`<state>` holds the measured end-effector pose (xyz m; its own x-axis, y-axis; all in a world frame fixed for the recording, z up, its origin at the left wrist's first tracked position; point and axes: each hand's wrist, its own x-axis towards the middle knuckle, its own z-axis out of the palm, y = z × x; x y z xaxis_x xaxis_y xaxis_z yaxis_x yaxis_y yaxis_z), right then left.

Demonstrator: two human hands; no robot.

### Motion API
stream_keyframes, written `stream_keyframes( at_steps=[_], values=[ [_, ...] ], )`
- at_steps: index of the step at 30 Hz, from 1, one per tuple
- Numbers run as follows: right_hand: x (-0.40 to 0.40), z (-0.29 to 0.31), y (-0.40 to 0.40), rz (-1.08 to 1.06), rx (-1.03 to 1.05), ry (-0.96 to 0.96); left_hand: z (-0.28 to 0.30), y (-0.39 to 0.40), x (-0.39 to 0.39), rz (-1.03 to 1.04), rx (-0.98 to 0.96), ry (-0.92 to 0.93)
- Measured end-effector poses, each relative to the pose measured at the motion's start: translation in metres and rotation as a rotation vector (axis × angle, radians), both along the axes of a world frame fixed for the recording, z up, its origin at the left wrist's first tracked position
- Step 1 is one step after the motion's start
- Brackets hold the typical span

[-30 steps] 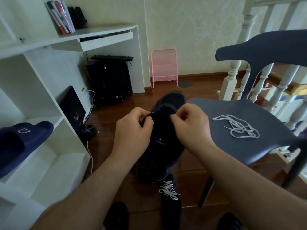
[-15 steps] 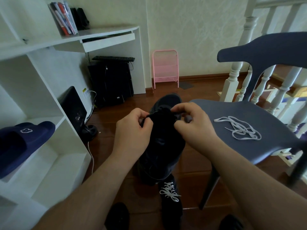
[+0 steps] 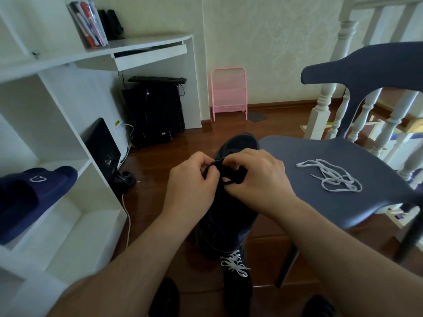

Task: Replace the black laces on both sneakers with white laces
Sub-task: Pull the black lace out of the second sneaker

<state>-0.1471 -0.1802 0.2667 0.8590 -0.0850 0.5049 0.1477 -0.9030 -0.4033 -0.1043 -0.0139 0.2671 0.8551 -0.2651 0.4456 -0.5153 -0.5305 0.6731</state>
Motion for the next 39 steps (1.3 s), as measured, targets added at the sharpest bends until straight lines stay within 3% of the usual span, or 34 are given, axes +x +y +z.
stream_keyframes(
  at_steps=[2,5,17,22,29,35,39],
  values=[
    [-0.003,0.002,0.004,-0.007,-0.148,0.028,0.000,0.000,0.001,0.008,0.019,-0.004],
    [-0.002,0.005,0.010,-0.025,-0.208,0.105,0.000,0.000,0.003,0.030,0.027,0.003],
    [0.002,0.001,0.003,0.091,-0.026,-0.007,0.000,0.004,0.004,-0.008,-0.026,0.069],
    [0.000,-0.004,0.001,0.202,-0.065,-0.064,-0.001,0.003,0.003,-0.008,-0.012,0.065],
    [0.001,-0.003,-0.007,0.030,0.066,-0.185,0.000,0.002,0.005,0.020,-0.027,0.059],
    [0.000,0.014,-0.067,-0.335,0.236,0.123,0.004,0.018,0.022,0.118,-0.093,0.123],
    [0.000,0.003,-0.067,-0.304,0.200,0.411,0.002,0.018,0.021,0.106,-0.066,0.103]
  ],
)
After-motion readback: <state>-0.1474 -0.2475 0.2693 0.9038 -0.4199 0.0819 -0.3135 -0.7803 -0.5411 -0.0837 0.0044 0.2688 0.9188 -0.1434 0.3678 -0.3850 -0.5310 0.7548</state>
